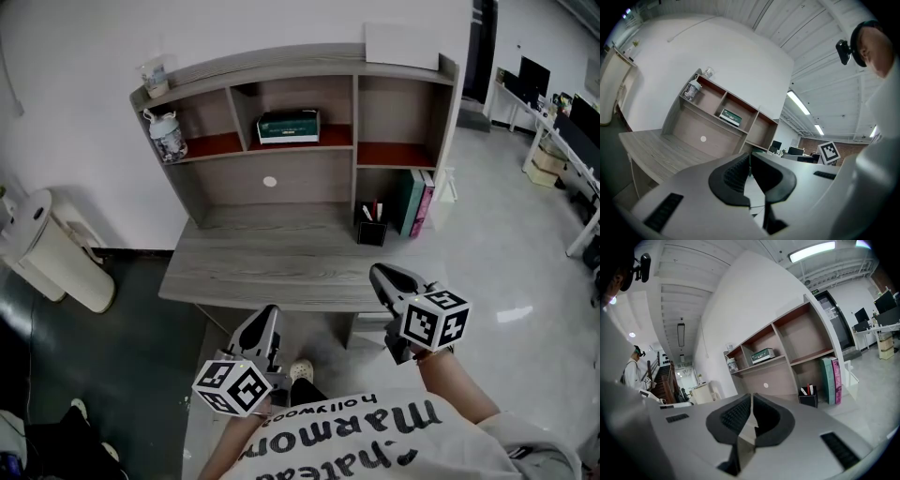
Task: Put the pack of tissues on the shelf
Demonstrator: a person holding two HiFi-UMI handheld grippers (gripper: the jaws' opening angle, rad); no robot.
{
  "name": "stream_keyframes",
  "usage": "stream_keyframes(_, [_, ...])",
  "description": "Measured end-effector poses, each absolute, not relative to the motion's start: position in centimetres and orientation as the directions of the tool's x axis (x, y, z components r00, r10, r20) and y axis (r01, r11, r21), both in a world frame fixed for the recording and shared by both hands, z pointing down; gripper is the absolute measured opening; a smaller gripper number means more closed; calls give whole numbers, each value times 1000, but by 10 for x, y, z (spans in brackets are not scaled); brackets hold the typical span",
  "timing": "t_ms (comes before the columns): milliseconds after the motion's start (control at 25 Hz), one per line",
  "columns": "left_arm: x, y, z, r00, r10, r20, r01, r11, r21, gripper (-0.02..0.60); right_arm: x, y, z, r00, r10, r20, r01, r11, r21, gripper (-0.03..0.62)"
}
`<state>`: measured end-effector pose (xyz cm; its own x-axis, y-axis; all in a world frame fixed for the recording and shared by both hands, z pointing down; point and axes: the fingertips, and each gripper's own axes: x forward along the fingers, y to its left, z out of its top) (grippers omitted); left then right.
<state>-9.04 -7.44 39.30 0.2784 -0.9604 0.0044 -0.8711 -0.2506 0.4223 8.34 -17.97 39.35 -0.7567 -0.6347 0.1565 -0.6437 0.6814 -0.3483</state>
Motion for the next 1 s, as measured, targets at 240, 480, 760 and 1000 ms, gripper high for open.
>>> stream_keyframes(240, [-81, -66, 392, 283, -959, -1, -872, -257, 416, 26, 97, -171, 395, -749, -645, 155, -652, 674, -348, 26])
stream_keyframes(480, [-76, -61, 396, 284, -959, 2, -871, -258, 418, 26, 105, -166, 402, -742, -649, 168, -661, 665, -349, 26])
stream_keyframes(760, [-78, -56, 395, 278, -960, -3, -872, -254, 418, 26, 104, -162, 403, -744, -646, 169, -658, 668, -347, 26])
stream_keyframes(1000, [-83, -56, 395, 277, -961, -3, -871, -252, 421, 26, 100, -162, 402, -744, -646, 172, -660, 668, -345, 26])
